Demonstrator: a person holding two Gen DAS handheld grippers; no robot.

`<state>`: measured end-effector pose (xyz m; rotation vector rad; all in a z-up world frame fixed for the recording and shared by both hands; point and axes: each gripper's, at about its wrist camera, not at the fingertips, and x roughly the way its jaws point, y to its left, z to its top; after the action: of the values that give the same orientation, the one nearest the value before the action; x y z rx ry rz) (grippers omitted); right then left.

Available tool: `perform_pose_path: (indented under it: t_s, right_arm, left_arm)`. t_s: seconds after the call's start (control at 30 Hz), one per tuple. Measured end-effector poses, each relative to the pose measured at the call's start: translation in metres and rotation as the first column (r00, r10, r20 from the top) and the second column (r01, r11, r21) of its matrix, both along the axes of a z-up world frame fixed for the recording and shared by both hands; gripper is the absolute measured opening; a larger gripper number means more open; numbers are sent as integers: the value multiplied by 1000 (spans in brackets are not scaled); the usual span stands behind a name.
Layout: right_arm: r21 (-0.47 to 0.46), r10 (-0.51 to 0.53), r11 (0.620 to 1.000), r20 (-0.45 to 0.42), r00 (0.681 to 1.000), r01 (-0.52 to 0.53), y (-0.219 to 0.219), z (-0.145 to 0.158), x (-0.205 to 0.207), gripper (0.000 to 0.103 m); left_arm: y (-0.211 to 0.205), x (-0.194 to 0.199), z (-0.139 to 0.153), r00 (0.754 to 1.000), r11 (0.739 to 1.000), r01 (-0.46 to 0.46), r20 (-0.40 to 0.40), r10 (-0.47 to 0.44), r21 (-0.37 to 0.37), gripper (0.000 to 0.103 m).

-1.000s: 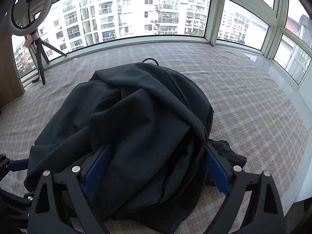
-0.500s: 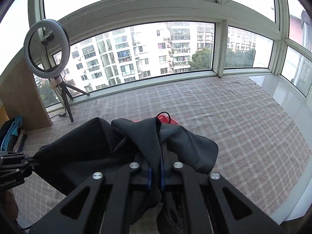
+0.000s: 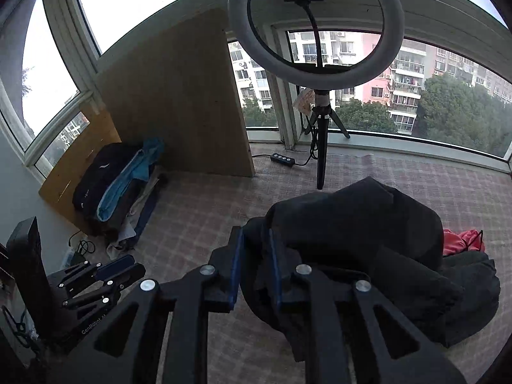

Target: Fold clothes

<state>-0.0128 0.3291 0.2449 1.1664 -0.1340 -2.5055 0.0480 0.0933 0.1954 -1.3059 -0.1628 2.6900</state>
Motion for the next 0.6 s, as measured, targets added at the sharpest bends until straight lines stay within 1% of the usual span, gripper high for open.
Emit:
perform_pose_path:
  t_s: [0.07, 0.1, 0.13, 0.17, 0.23, 0.27, 0.3, 0.33, 0.43, 0.5, 0.53, 0.57, 0.6]
  right_arm:
    - [39, -34, 999, -81, 996, 37, 12, 8, 15, 24]
    - [57, -50, 997, -122, 991, 57, 18, 12, 22, 36]
    - [74, -64, 994, -163, 984, 77, 24, 16, 29, 51]
    - [81, -110, 989, -172, 979, 125, 44, 16, 35, 56]
    - [93, -200, 971, -189, 961, 220, 85, 15, 46, 57]
    - [96, -242, 960, -184, 953, 262, 103, 10, 51, 57]
    - [92, -289, 947, -166, 943, 307, 127, 6, 53, 57]
    - [83, -324, 938, -141, 936, 337, 147, -2, 57, 57]
    - [60, -429, 900, -53, 902, 431, 210, -28, 72, 57]
    - [53, -495, 868, -6, 869, 494, 244, -46, 84, 57]
    - [48, -515, 856, 8, 857, 514, 258, -52, 89, 57]
    - [44, -536, 844, 21, 844, 535, 271, -58, 94, 57]
    - [39, -551, 834, 29, 834, 550, 282, -64, 98, 57]
  left_arm:
    - [-10, -1, -9, 1000, 1000, 0, -6, 0, -11, 22]
    - [-10, -1, -13, 1000, 1000, 9, 5, -9, 1, 23]
    - [-4, -1, -17, 999, 999, 27, 29, -27, 28, 25]
    - [2, -1, -20, 998, 997, 44, 52, -46, 56, 30]
    - [21, -10, -32, 991, 991, 88, 92, -97, 100, 34]
    - [35, -16, -39, 986, 988, 114, 110, -126, 108, 38]
    - [51, -23, -47, 980, 984, 142, 128, -155, 106, 42]
    - [67, -30, -54, 972, 980, 170, 146, -185, 104, 44]
    - [115, -48, -76, 947, 967, 230, 205, -249, 110, 45]
    - [150, -55, -82, 925, 948, 293, 214, -314, 127, 45]
    - [170, -58, -85, 908, 932, 339, 213, -360, 132, 45]
    - [191, -60, -87, 890, 915, 382, 215, -402, 129, 48]
    - [210, -64, -93, 876, 904, 412, 226, -427, 113, 54]
